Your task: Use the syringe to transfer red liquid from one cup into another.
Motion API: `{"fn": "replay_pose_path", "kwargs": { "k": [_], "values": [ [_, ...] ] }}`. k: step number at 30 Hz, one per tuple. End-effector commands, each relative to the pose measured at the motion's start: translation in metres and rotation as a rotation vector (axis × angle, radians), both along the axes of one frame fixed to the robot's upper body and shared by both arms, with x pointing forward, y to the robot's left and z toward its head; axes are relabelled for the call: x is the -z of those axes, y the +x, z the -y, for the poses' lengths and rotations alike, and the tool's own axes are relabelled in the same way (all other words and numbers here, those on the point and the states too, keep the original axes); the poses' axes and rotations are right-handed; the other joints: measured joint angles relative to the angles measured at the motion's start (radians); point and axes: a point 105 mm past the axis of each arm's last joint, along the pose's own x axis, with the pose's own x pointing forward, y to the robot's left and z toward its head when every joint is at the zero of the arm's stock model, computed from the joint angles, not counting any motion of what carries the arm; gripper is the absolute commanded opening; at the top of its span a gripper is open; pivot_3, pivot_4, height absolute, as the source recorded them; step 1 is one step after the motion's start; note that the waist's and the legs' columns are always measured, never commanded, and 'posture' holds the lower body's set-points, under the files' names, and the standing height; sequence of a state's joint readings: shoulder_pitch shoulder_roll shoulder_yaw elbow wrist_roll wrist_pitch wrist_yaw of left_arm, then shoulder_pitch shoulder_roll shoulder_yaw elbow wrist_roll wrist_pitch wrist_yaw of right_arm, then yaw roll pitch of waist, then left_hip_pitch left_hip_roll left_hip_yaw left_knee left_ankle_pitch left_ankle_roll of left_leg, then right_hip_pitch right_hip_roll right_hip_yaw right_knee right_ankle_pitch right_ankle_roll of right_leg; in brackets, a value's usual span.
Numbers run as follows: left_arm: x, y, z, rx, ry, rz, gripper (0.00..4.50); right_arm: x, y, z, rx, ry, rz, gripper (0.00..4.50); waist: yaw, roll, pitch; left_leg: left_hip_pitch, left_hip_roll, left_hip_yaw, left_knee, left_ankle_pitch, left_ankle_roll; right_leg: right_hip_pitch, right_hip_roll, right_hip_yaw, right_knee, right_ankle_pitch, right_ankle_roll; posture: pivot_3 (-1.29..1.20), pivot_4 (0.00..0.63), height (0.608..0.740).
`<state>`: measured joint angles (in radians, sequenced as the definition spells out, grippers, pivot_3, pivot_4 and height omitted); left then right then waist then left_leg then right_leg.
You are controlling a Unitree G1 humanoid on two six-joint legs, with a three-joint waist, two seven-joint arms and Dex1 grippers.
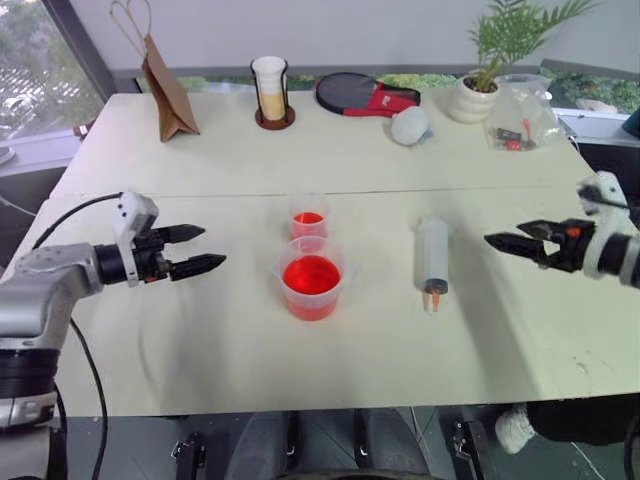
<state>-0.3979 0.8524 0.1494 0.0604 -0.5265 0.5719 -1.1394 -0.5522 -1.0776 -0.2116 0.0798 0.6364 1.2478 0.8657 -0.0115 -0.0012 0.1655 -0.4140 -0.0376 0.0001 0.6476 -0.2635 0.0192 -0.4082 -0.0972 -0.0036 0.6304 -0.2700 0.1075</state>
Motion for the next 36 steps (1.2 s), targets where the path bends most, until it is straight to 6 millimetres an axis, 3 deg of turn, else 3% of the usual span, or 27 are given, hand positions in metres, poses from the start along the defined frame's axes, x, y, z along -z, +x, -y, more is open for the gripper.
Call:
{"fn": "replay_pose_path", "kwargs": {
  "k": [1,5,10,13,22,25,29,33,36],
  "values": [
    [-0.015,0.004,0.017,0.105,0.045,0.056,4.45,-0.010,0.011,-0.009,0.069,-0.003,-0.145,4.50,-0.004,0.000,0.000,0.000,0.000,0.000,0.000,0.000,0.000,0.000,0.000,0.000,0.000,0.001,0.001,0.00,0.150,0.740],
    [-0.029,0.004,0.031,0.210,0.087,0.101,4.45,-0.011,0.023,-0.015,0.144,-0.017,-0.302,4.50,-0.005,0.000,0.000,-0.008,0.000,0.000,0.001,0.000,-0.001,-0.007,0.000,0.000,-0.001,0.001,-0.001,0.00,0.150,0.740],
    [-0.041,0.006,0.041,0.243,0.094,0.158,4.45,-0.008,0.032,-0.036,0.101,-0.011,-0.419,4.50,-0.002,0.000,0.000,-0.021,-0.001,0.001,0.002,0.006,-0.009,-0.022,0.000,-0.001,0.003,0.003,0.001,0.00,0.150,0.740],
    [-0.038,0.005,0.048,0.244,0.066,0.169,4.45,0.003,0.041,-0.050,0.101,-0.055,-0.479,4.50,-0.005,0.000,0.000,-0.024,-0.001,0.001,0.004,0.006,-0.009,-0.025,0.001,-0.002,0.006,0.003,0.002,0.00,0.150,0.740],
    [-0.018,-0.002,0.054,0.189,0.019,0.157,4.45,0.041,0.055,-0.061,0.073,-0.207,-0.555,4.50,0.000,0.000,0.000,-0.026,-0.002,0.002,0.018,0.004,-0.006,-0.025,0.001,-0.002,0.018,0.003,0.002,0.00,0.150,0.740],
    [-0.013,-0.005,0.052,0.160,0.006,0.152,4.50,0.049,0.065,-0.060,0.077,-0.262,-0.528,3.55,-0.003,-0.001,-0.001,-0.026,-0.002,0.002,0.020,0.004,-0.005,-0.024,0.002,-0.002,0.019,0.003,0.002,0.00,0.150,0.740],
    [-0.010,-0.005,0.045,0.117,-0.007,0.147,4.50,0.050,0.072,-0.067,0.073,-0.269,-0.517,1.54,-0.010,-0.001,-0.001,-0.023,-0.002,0.002,0.019,0.005,-0.006,-0.023,0.003,-0.002,0.020,0.003,0.002,0.00,0.150,0.740],
    [-0.008,-0.003,0.046,0.103,-0.013,0.151,4.50,0.046,0.075,-0.075,0.067,-0.245,-0.517,1.38,-0.010,-0.002,-0.001,-0.020,-0.001,0.002,0.019,0.005,-0.006,-0.019,0.005,-0.002,0.020,0.003,0.002,0.00,0.150,0.740],
    [-0.010,0.000,0.042,0.082,-0.014,0.154,4.50,0.011,0.082,-0.083,0.059,-0.120,-0.431,1.38,-0.008,0.000,0.000,-0.018,-0.001,0.002,0.019,0.004,-0.004,-0.019,0.005,-0.002,0.021,0.003,0.002,0.00,0.150,0.740]
  ]
}}
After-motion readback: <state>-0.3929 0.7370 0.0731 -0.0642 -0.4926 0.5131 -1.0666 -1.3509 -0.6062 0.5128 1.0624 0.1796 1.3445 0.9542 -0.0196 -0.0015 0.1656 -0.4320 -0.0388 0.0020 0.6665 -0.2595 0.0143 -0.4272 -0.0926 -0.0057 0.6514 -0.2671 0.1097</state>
